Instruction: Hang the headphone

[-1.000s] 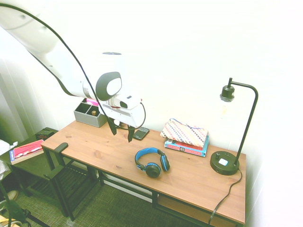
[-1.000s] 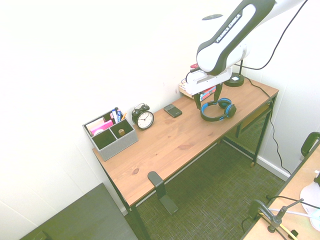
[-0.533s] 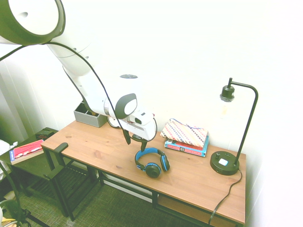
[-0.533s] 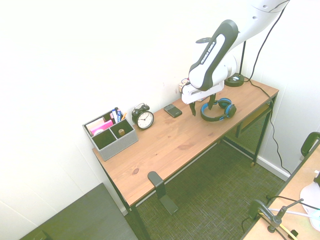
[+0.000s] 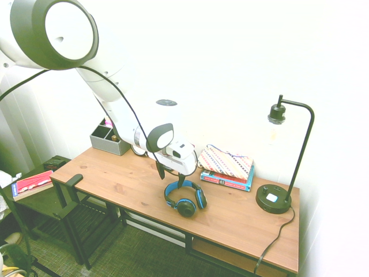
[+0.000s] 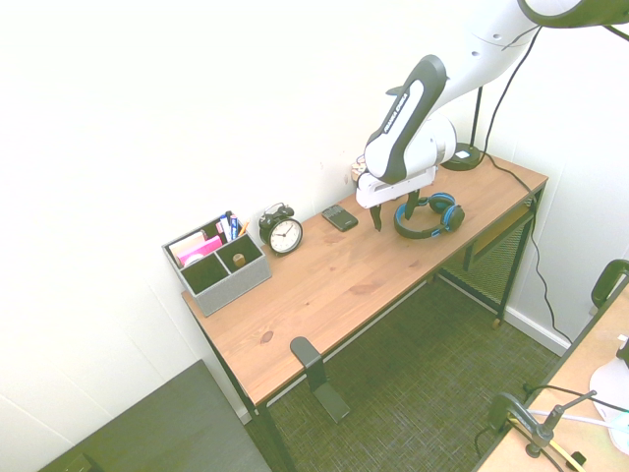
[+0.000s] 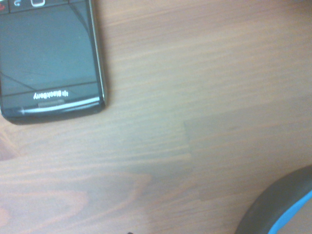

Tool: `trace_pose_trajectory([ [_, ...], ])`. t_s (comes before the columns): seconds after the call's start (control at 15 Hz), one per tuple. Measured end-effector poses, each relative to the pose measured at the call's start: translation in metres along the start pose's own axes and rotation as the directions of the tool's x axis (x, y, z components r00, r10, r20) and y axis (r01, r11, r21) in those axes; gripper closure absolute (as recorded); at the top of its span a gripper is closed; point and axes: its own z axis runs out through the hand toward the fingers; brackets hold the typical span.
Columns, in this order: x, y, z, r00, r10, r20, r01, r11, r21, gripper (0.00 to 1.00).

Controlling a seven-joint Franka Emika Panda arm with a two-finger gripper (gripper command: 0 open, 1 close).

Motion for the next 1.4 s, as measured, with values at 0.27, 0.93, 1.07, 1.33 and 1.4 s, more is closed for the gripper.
trace_pose_trajectory([
  [0.27, -0.003, 0.002, 0.011, 1.000, 0.001, 0.017, -0.001, 1.000, -0.009, 1.00],
  [0.93, -0.003, -0.002, 0.019, 0.999, -0.006, 0.035, 0.007, 1.000, -0.030, 1.00],
  [1.07, -0.001, -0.001, 0.019, 0.999, 0.005, 0.042, -0.004, 1.000, -0.031, 1.00],
  [1.33, 0.005, -0.001, -0.007, 0.998, 0.026, 0.059, -0.025, 1.000, -0.008, 1.00],
  [1.4, 0.006, 0.000, -0.028, 0.997, 0.029, 0.065, -0.029, 1.000, -0.002, 1.00],
])
